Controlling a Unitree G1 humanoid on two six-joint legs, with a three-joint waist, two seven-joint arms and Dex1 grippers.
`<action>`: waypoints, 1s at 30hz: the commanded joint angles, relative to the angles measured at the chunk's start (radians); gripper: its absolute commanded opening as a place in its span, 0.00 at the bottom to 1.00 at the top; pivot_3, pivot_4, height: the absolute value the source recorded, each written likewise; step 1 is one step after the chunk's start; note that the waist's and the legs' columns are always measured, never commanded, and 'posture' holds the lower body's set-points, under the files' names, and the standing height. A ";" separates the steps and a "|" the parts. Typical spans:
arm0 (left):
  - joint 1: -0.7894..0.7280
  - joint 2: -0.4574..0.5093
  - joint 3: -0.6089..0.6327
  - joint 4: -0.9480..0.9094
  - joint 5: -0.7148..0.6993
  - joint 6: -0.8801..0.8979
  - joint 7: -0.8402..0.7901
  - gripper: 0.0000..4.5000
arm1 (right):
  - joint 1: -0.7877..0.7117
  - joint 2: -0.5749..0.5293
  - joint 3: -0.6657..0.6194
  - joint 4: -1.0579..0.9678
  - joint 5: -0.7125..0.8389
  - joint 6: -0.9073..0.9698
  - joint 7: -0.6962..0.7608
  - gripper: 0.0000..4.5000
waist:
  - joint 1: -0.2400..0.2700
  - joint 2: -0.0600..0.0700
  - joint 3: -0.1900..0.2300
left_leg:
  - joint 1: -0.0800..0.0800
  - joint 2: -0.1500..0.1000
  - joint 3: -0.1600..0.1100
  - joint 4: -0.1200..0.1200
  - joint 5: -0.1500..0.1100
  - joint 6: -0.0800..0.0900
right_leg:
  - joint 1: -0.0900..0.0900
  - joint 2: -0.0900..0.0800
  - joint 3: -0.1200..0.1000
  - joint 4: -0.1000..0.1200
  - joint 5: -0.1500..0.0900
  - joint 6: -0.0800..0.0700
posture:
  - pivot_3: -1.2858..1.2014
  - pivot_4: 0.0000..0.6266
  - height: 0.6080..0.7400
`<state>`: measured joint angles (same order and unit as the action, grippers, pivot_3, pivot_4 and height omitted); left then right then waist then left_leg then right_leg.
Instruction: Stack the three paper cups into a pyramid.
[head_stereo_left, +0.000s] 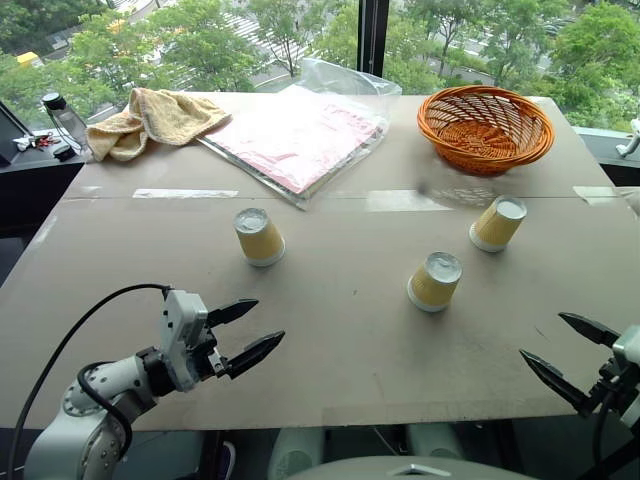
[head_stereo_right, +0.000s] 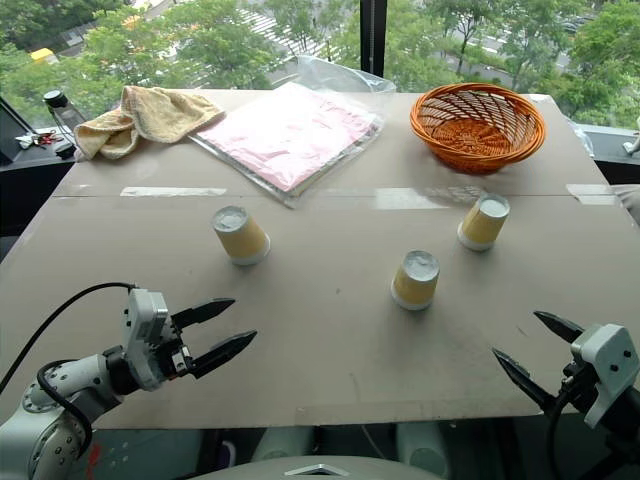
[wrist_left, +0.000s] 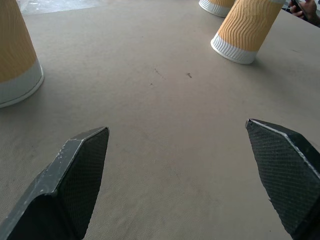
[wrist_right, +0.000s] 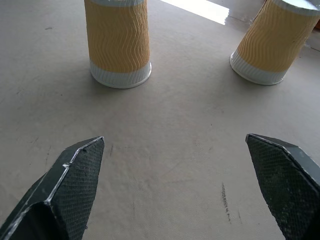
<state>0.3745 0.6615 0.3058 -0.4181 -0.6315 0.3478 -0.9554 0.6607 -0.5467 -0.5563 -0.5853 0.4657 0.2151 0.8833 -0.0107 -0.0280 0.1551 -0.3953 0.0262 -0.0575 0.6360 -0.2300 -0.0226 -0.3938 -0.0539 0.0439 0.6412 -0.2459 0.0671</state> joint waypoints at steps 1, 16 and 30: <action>-0.058 0.000 -0.021 0.012 0.010 -0.050 -0.034 1.00 | -0.058 -0.009 0.038 -0.031 -0.007 -0.011 -0.031 0.99 | 0.000 0.000 0.000 | 0.000 0.000 0.000 0.000 0.000 0.000 | 0.000 0.000 0.000 0.000 0.000 0.000 | 0.52 0.24 1.00; -0.133 0.059 -0.042 0.103 -0.086 -0.128 -0.383 1.00 | -0.412 0.001 0.389 -0.095 -0.070 0.199 -0.270 0.99 | -0.002 0.001 0.000 | -0.002 0.000 -0.001 -0.001 0.000 0.000 | -0.002 0.001 0.000 0.000 0.001 -0.004 | 0.52 0.24 1.00; -0.109 0.051 -0.022 0.043 -0.092 -0.118 -0.359 1.00 | -0.618 0.071 0.507 0.031 -0.047 0.250 -0.300 0.99 | -0.003 0.002 0.001 | -0.002 0.000 -0.001 -0.001 0.000 0.000 | -0.002 0.001 0.000 0.000 0.001 -0.004 | 0.52 0.24 1.00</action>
<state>0.2619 0.7094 0.2658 -0.3321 -0.7094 0.2344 -1.3236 0.0564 -0.4804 -0.0466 -0.5519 0.4089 0.4648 0.5879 -0.0134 -0.0265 0.1556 -0.3968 0.0260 -0.0584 0.6353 -0.2299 -0.0224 -0.3954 -0.0526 0.0437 0.6416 -0.2445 0.0634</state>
